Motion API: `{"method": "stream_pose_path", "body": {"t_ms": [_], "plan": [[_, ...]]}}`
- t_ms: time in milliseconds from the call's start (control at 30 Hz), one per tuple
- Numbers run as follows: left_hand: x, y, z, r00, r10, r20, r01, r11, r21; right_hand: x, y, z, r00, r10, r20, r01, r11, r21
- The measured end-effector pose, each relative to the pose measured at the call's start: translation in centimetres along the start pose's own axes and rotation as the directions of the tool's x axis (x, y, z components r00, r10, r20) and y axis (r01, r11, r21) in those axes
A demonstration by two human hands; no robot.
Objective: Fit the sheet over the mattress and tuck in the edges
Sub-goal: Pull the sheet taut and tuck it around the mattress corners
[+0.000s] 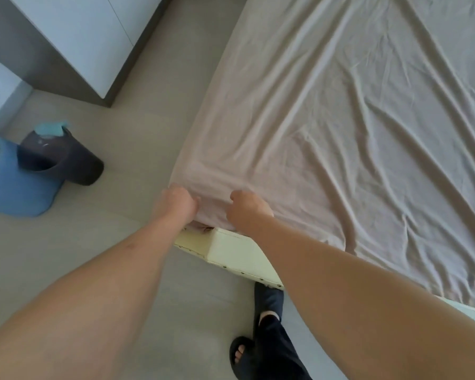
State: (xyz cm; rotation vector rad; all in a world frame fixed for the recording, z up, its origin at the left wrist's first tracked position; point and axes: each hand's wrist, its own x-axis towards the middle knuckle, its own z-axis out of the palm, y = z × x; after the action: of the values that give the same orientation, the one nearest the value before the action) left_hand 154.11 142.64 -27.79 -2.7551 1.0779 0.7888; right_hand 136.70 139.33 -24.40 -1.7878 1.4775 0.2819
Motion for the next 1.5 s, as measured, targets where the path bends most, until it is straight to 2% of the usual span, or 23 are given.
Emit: {"method": "stream_pose_path", "body": {"t_ms": [100, 233, 333, 433, 533, 600, 667, 733, 800, 900, 967, 1067, 1200, 1367, 1500], "plan": [[3.7, -1.2, 1.0, 0.995, -0.012, 0.097, 0.015, 0.999, -0.031, 2.5, -2.0, 1.8, 0.998, -0.027, -0.056, 0.028, 0.999, 0.020], [6.5, -3.6, 1.5, 0.968, 0.042, 0.248, -0.008, 0.990, -0.138, 4.3, -5.6, 5.3, 0.993, -0.054, -0.102, 0.053, 0.998, -0.015], [8.2, -4.8, 0.7, 0.942, 0.045, 0.334, 0.035, 0.972, -0.230, 5.2, -8.3, 7.6, 0.995, -0.009, -0.095, 0.007, 1.000, -0.029], [10.5, -6.1, -0.1, 0.882, 0.168, 0.441, -0.082, 0.975, -0.206, 5.7, -11.2, 9.5, 0.990, 0.081, -0.113, -0.089, 0.993, -0.074], [11.3, -6.9, -0.9, 0.854, 0.328, 0.404, -0.269, 0.943, -0.197, 5.5, -12.8, 10.3, 0.982, 0.122, -0.143, -0.139, 0.983, -0.121], [11.1, -8.0, -1.5, 0.821, 0.418, 0.389, -0.375, 0.908, -0.185, 5.1, -13.7, 10.6, 0.975, 0.086, -0.204, -0.123, 0.977, -0.174], [11.2, -9.9, -1.0, 0.818, 0.427, 0.385, -0.434, 0.898, -0.074, 4.4, -14.3, 11.6, 0.975, 0.020, -0.222, -0.074, 0.967, -0.242], [11.4, -11.8, 0.1, 0.849, 0.372, 0.375, -0.392, 0.920, -0.024, 3.5, -14.5, 12.9, 0.983, -0.024, -0.183, -0.028, 0.960, -0.278], [11.1, -12.3, 1.2, 0.853, 0.360, 0.377, -0.343, 0.932, -0.114, 2.9, -14.2, 13.7, 0.984, -0.006, -0.180, -0.046, 0.959, -0.280], [9.9, -11.1, 1.4, 0.801, 0.451, 0.394, -0.342, 0.885, -0.316, 2.3, -13.5, 14.1, 0.983, 0.030, -0.183, -0.081, 0.957, -0.278], [9.4, -10.7, 1.5, 0.779, 0.477, 0.406, -0.338, 0.866, -0.368, 2.1, -12.9, 14.5, 0.987, 0.048, -0.154, -0.086, 0.964, -0.252], [11.1, -11.3, 2.6, 0.822, 0.475, 0.314, -0.406, 0.876, -0.262, 2.2, -12.7, 14.9, 0.990, 0.059, -0.129, -0.085, 0.975, -0.206], [12.0, -11.6, 3.3, 0.816, 0.486, 0.314, -0.529, 0.846, 0.063, 1.8, -12.6, 15.7, 0.997, 0.059, -0.054, -0.068, 0.982, -0.177], [12.7, -10.5, 1.9, 0.762, 0.467, 0.448, -0.557, 0.826, 0.088, 2.1, -13.2, 14.7, 0.997, 0.062, -0.055, -0.068, 0.992, -0.108], [14.8, -10.5, -0.5, 0.869, 0.379, 0.317, -0.418, 0.906, 0.061, 4.0, -15.3, 13.6, 0.993, 0.052, -0.103, -0.064, 0.991, -0.121]]}}
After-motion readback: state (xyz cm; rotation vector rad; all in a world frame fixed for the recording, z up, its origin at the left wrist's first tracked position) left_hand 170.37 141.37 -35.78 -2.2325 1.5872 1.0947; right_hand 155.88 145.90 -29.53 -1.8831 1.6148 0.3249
